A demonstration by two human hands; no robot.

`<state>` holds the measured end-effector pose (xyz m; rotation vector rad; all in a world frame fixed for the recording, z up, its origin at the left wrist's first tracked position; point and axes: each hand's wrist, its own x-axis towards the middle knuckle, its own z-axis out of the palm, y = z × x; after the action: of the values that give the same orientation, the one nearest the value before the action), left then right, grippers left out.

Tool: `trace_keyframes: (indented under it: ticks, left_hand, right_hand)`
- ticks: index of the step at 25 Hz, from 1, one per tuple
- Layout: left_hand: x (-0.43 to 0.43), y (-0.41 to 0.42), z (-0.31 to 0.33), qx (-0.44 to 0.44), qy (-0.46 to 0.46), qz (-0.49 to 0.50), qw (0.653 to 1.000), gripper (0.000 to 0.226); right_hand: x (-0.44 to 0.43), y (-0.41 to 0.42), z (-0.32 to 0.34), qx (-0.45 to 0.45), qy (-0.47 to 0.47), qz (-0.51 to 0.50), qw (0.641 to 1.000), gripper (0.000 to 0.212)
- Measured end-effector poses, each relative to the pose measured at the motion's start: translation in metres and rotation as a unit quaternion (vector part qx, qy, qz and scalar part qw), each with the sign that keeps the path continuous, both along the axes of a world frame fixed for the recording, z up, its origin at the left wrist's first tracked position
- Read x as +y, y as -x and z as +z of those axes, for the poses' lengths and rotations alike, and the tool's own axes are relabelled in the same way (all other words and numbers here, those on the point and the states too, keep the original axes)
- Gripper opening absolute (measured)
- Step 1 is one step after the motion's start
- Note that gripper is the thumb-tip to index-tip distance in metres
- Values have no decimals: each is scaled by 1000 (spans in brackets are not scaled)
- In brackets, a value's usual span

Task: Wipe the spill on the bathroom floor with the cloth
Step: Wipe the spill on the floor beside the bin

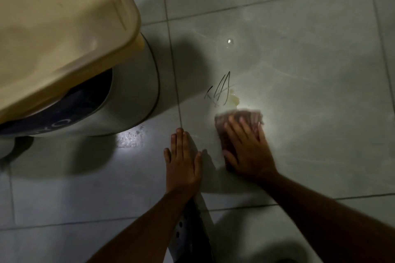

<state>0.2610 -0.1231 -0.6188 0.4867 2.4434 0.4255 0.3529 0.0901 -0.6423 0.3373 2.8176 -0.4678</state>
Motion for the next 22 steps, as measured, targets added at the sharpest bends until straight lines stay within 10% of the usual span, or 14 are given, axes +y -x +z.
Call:
trace_keyframes:
  ticks: [4, 12, 18, 22]
  left_hand:
    - [-2, 0, -4, 8, 15, -6, 1000, 76]
    - [-4, 2, -4, -8, -26, 8, 1000, 72]
    - [-5, 1, -10, -9, -13, 12, 1000, 74]
    - [-4, 1, -5, -9, -12, 9, 1000, 74]
  right_hand:
    - [59, 128, -7, 29, -57, -84, 994, 78]
    - [-60, -13, 3, -8, -25, -13, 1000, 79]
    - [-19, 144, -6, 33, -1, -23, 999, 75]
    - [-36, 109, -9, 23, -3, -50, 998, 76]
